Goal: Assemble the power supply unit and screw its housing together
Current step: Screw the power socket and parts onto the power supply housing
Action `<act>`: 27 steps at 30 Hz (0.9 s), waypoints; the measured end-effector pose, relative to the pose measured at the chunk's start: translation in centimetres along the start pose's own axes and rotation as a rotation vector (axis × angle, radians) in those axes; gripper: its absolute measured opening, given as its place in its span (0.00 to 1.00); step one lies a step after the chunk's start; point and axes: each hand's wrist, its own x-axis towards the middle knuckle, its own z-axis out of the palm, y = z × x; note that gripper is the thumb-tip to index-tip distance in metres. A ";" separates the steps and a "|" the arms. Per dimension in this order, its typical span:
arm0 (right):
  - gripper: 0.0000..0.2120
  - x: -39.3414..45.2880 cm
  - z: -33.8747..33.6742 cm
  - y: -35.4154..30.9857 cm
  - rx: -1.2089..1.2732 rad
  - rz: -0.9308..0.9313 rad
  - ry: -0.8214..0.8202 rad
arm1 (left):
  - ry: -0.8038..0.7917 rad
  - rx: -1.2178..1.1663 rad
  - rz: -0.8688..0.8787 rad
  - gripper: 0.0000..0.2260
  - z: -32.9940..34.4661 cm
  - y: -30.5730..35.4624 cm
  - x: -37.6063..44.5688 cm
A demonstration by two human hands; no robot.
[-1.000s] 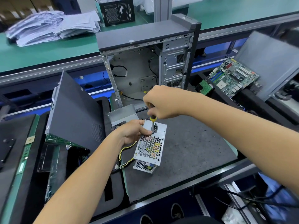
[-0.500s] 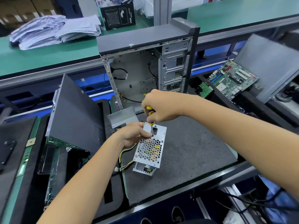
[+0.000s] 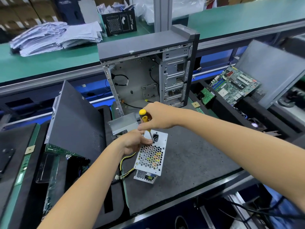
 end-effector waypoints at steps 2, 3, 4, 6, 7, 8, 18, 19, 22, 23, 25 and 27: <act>0.18 0.2 0.4 0.1 0.039 0.028 0.014 | -0.032 0.027 -0.029 0.08 -0.1 0.1 -0.2; 0.17 0.3 0.4 0.1 0.062 0.045 0.034 | -0.045 0.048 -0.048 0.05 -0.1 0.2 -0.3; 0.17 0.4 0.3 0.0 0.096 0.058 0.064 | -0.051 0.073 -0.067 0.04 -0.1 0.2 -0.4; 0.15 0.8 0.1 0.0 0.180 0.079 0.117 | -0.051 0.139 -0.082 0.04 0.0 0.2 -0.7; 0.13 1.0 -0.2 0.0 0.187 0.084 0.105 | -0.046 0.168 -0.078 0.05 0.1 0.1 -0.7; 0.13 1.0 -0.3 0.1 0.154 0.067 0.067 | -0.041 0.187 -0.069 0.06 0.1 0.0 -0.7; 0.18 1.8 3.1 2.8 -0.440 -0.075 -0.410 | -0.045 0.324 0.027 0.10 0.3 -0.5 -0.7; 0.14 2.1 3.4 3.0 -0.444 -0.079 -0.399 | -0.046 0.332 0.017 0.09 0.1 -0.6 -0.7; 0.05 2.7 4.2 2.6 -0.477 -0.097 -0.431 | -0.068 0.358 -0.003 0.05 -0.3 -0.8 -1.0; 0.05 2.9 4.1 2.3 -0.499 -0.102 -0.448 | -0.090 0.356 -0.013 0.07 -0.6 -1.0 -1.1; 0.06 3.2 3.9 1.8 -0.515 -0.093 -0.469 | -0.135 0.322 -0.020 0.14 -1.4 -1.5 -1.4; 0.09 3.3 3.3 1.6 -0.528 -0.058 -0.510 | -0.153 0.310 0.001 0.18 -2.5 -2.2 -1.5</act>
